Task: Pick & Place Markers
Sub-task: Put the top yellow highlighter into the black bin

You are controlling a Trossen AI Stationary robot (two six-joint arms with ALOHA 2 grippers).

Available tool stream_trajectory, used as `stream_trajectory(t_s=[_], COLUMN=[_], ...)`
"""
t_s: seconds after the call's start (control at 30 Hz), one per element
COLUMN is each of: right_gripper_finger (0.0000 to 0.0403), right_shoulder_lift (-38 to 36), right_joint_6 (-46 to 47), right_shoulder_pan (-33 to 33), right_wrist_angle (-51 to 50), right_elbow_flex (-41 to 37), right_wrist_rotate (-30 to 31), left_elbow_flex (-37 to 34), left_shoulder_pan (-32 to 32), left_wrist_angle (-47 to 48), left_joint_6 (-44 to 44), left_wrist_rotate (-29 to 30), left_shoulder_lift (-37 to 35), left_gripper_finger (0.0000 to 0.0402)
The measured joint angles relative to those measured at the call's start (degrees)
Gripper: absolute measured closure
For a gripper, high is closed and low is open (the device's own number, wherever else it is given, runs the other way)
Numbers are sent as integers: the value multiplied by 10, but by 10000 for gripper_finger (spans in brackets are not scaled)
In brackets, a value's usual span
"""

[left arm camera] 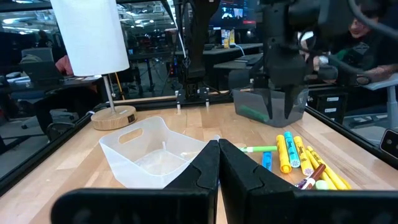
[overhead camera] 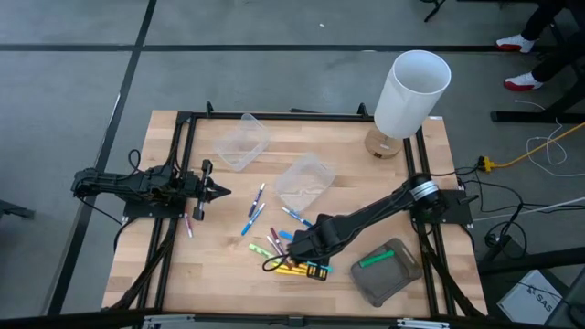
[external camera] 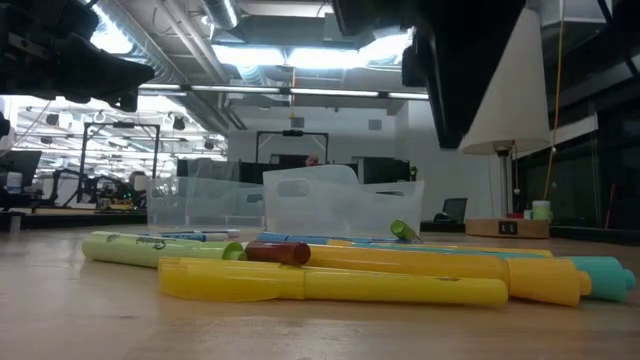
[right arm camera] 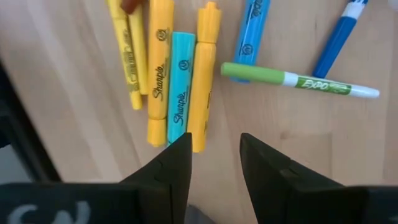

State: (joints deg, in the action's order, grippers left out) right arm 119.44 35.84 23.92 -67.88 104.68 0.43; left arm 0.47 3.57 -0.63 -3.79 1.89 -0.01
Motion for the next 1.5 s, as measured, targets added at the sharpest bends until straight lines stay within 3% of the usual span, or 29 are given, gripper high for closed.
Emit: stream_trajectory(t_s=[0.63, 1.07, 1.5], right_gripper_finger=[267, 193, 187], right_shoulder_lift=[38, 39, 66], right_joint_6=[14, 13, -5], right_shoulder_pan=[0, 0, 0], right_wrist_angle=[-1, 3, 6], right_elbow_flex=[0, 0, 0], right_wrist_rotate=[-26, -30, -21], left_elbow_flex=[0, 0, 0], left_shoulder_pan=[0, 0, 0], left_wrist_angle=[0, 0, 0], left_joint_6=[0, 0, 0], left_wrist_rotate=[0, 0, 0], left_shoulder_lift=[0, 0, 0], left_gripper_finger=[398, 398, 398])
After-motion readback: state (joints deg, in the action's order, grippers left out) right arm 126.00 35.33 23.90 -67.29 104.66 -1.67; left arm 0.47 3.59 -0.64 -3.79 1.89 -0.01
